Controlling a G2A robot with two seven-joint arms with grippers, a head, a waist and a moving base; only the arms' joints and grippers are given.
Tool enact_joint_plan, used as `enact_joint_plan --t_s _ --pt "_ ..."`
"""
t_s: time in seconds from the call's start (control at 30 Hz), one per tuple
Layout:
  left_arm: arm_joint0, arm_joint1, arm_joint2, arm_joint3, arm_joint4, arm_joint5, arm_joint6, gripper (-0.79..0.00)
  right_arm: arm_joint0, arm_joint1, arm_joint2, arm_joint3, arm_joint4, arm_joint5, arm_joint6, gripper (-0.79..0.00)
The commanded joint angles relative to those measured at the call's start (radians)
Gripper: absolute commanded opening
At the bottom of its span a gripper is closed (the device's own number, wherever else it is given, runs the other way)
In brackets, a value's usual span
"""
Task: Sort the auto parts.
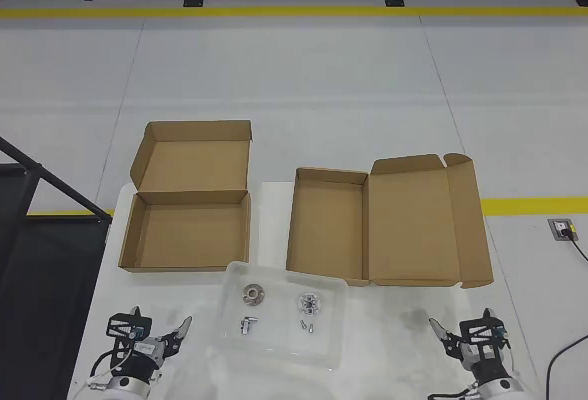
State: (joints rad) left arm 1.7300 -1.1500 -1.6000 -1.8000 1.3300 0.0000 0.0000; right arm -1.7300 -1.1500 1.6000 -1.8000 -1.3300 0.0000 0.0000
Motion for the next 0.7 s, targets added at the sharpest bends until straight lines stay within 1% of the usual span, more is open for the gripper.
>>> enact_joint_plan --t_s 0.0,0.27,0.37,0.53,0.67 --pt "0.000 0.000 0.000 0.000 0.000 0.000 0.000 0.000 0.000 0.000 0.000 0.000 0.000 0.000 0.000 0.000" --pt "-0.001 0.000 0.001 -0.003 -0.002 -0.004 0.004 0.000 0.000 0.000 0.000 0.000 0.000 0.000 0.000 0.000" --pt "0.008 0.000 -0.007 -0.003 0.012 -0.013 0.053 0.000 0.001 0.001 0.000 -0.019 -0.020 -0.016 -0.009 0.000" --pt "0.024 -0.001 -0.025 -0.006 0.025 -0.012 0.091 0.000 -0.014 0.004 0.021 -0.142 -0.045 -0.067 -0.021 0.000" --pt "0.035 -0.003 -0.044 0.000 0.023 -0.005 0.119 0.000 -0.020 0.007 0.036 -0.287 -0.076 -0.110 0.026 0.000"
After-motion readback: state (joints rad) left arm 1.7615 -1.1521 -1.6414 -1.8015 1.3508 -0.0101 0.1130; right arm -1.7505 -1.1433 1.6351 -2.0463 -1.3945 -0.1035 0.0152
